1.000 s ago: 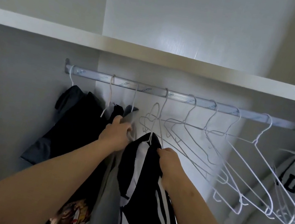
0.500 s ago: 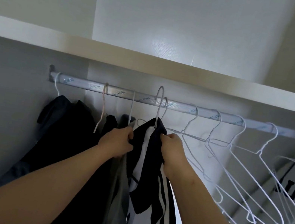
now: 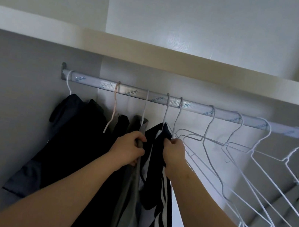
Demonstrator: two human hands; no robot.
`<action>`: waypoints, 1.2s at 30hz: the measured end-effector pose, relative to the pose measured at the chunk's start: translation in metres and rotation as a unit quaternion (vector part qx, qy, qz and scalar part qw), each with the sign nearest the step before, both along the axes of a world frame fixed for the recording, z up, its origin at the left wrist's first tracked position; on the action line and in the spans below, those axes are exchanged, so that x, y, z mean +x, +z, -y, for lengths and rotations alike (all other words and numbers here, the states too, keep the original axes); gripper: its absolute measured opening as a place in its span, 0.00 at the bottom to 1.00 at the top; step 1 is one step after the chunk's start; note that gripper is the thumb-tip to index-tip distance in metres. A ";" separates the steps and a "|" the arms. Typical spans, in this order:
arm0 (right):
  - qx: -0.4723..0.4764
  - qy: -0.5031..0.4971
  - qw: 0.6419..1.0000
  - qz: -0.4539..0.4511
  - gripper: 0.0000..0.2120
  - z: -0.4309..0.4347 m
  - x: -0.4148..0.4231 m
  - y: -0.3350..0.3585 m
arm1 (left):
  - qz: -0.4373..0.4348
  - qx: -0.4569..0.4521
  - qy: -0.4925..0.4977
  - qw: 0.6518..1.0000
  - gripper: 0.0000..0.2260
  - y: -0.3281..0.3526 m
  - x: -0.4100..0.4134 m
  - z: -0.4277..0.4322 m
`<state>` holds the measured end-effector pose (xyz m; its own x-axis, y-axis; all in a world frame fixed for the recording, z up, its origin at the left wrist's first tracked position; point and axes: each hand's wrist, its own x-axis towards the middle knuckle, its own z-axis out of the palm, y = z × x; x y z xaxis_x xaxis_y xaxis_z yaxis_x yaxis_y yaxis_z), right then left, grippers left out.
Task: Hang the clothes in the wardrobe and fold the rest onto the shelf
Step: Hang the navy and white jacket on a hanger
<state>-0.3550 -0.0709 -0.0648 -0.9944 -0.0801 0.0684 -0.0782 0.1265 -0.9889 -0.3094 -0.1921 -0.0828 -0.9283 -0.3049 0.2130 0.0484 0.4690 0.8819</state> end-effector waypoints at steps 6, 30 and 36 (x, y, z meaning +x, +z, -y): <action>0.053 -0.040 0.997 -0.041 0.02 -0.007 -0.005 -0.010 | 0.013 0.052 -0.008 0.999 0.18 -0.006 0.011 -0.006; -0.063 -0.018 0.994 0.087 0.06 -0.140 0.114 -0.060 | -0.011 -0.018 0.007 1.000 0.07 -0.028 0.104 -0.165; -0.051 -0.093 0.980 0.168 0.04 -0.243 0.172 -0.113 | 0.118 0.053 -0.054 0.990 0.08 -0.081 0.137 -0.258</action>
<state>-0.1833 0.1716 -0.1779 -0.9589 0.0955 -0.2670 0.2690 0.0077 -0.9631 -0.1727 0.0661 -0.1639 -0.9769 -0.2097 -0.0411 -0.1196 0.3769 0.9185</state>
